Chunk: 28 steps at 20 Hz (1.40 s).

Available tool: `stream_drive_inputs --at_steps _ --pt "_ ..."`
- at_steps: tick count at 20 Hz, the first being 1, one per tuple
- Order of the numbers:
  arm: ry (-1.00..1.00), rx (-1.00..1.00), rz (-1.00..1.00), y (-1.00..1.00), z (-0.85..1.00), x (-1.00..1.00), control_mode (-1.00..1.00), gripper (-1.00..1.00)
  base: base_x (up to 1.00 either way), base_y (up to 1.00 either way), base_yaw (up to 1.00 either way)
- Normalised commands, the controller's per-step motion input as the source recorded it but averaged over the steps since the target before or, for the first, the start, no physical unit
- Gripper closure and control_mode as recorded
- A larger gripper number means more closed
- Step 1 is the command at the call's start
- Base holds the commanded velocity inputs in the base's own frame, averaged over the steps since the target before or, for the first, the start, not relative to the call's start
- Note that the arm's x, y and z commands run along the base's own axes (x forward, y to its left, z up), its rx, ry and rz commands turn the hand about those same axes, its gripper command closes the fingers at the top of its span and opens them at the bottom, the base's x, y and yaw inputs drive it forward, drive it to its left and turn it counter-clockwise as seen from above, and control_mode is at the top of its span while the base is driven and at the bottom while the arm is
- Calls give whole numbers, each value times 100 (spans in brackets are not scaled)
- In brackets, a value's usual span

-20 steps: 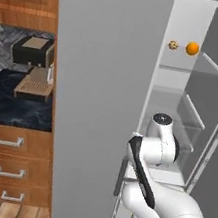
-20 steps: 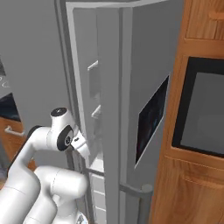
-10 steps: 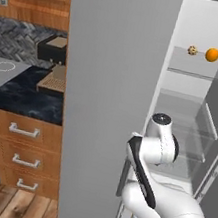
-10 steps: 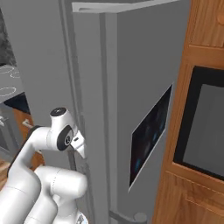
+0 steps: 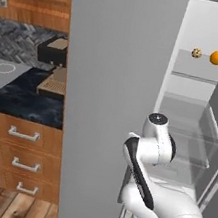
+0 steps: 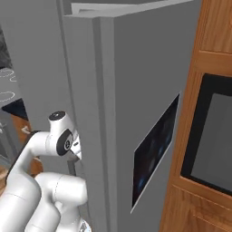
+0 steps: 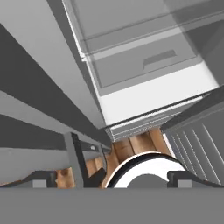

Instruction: Pick the banana and orange from the fridge and place them on the plate next to the blender to make a fruit smoothie.

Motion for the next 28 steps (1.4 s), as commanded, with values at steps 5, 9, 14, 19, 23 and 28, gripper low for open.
stream_drive_inputs --at_steps 5,9,14,19,23,28 --pt "0 0 0 0 0 0 100 -100 43 -22 -47" --pt "0 0 0 0 0 0 100 -100 54 -8 -46" --pt "0 0 0 0 0 0 100 -100 -1 -23 -17" --pt "-9 3 0 -31 8 -15 -100 -100 -7 -1 0" --pt "-28 1 0 -59 91 -8 -100 -100 0 0 0" --pt "-27 0 0 -45 100 0 -100 -100 0 0 0"
